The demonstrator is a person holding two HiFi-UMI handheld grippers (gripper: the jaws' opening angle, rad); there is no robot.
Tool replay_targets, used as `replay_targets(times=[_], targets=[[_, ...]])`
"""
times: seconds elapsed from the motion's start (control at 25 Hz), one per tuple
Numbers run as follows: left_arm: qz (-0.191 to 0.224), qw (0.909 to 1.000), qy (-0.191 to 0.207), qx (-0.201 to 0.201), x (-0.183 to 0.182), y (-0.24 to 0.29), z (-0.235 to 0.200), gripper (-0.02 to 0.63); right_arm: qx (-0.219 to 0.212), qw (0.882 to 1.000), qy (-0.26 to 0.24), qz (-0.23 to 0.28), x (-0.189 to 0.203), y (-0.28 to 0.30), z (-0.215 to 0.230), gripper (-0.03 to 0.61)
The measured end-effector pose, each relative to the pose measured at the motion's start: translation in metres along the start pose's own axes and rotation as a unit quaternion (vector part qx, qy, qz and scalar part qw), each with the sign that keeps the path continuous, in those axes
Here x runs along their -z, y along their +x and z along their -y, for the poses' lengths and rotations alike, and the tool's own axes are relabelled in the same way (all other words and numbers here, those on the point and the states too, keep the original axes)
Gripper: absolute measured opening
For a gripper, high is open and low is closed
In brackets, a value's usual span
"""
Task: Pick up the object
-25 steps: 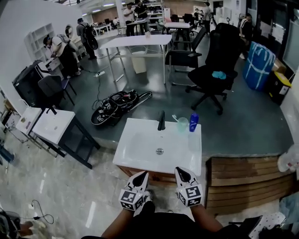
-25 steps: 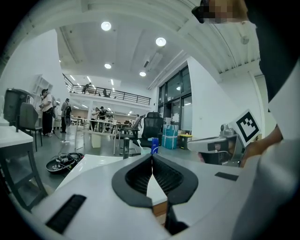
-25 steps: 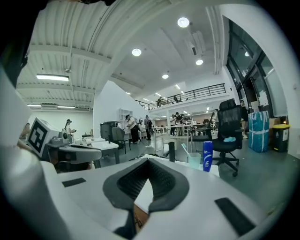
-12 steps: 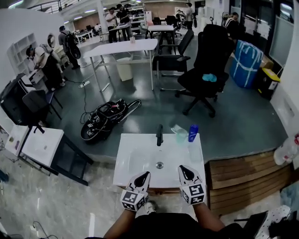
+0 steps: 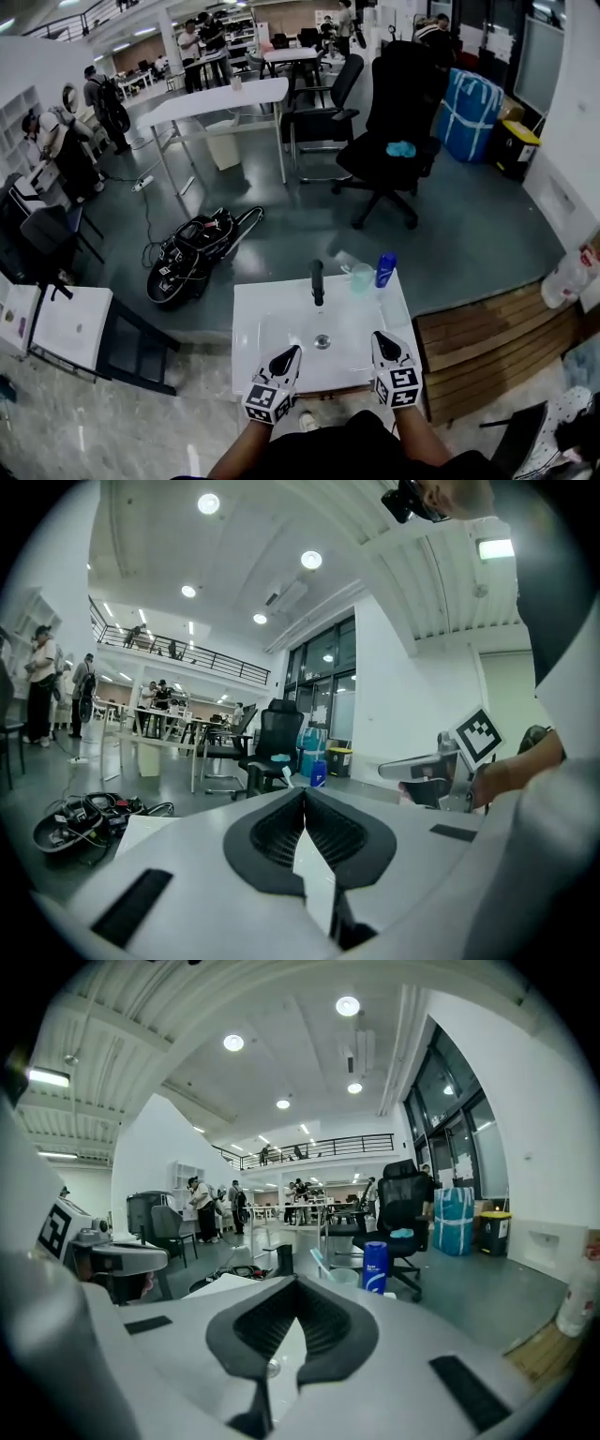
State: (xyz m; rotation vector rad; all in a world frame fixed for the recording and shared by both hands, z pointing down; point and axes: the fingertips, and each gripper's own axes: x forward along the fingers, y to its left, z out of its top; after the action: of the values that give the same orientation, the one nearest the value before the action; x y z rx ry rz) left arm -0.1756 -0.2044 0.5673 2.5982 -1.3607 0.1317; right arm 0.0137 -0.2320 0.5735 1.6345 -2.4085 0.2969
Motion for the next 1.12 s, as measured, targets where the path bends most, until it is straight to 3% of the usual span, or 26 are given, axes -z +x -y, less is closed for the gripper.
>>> replay_targets(times=[0.32, 0.68, 1.12], targets=[[-0.003, 0.9996, -0.011, 0.027, -0.006, 0.038, 0.009, 0.02, 0.025, 0.999, 0.006, -0.035, 0.018, 0.002, 0.039, 0.018], [-0.025, 0.9996, -0.016, 0.004, 0.007, 0.063, 0.007, 0.02, 0.021, 0.998, -0.003, -0.066, 0.039, 0.018, 0.069, 0.018], [-0.059, 0.9979, -0.023, -0.015, 0.025, 0.087, 0.013, 0.02, 0.052, 0.992, -0.007, -0.11, 0.082, 0.042, 0.113, 0.02]])
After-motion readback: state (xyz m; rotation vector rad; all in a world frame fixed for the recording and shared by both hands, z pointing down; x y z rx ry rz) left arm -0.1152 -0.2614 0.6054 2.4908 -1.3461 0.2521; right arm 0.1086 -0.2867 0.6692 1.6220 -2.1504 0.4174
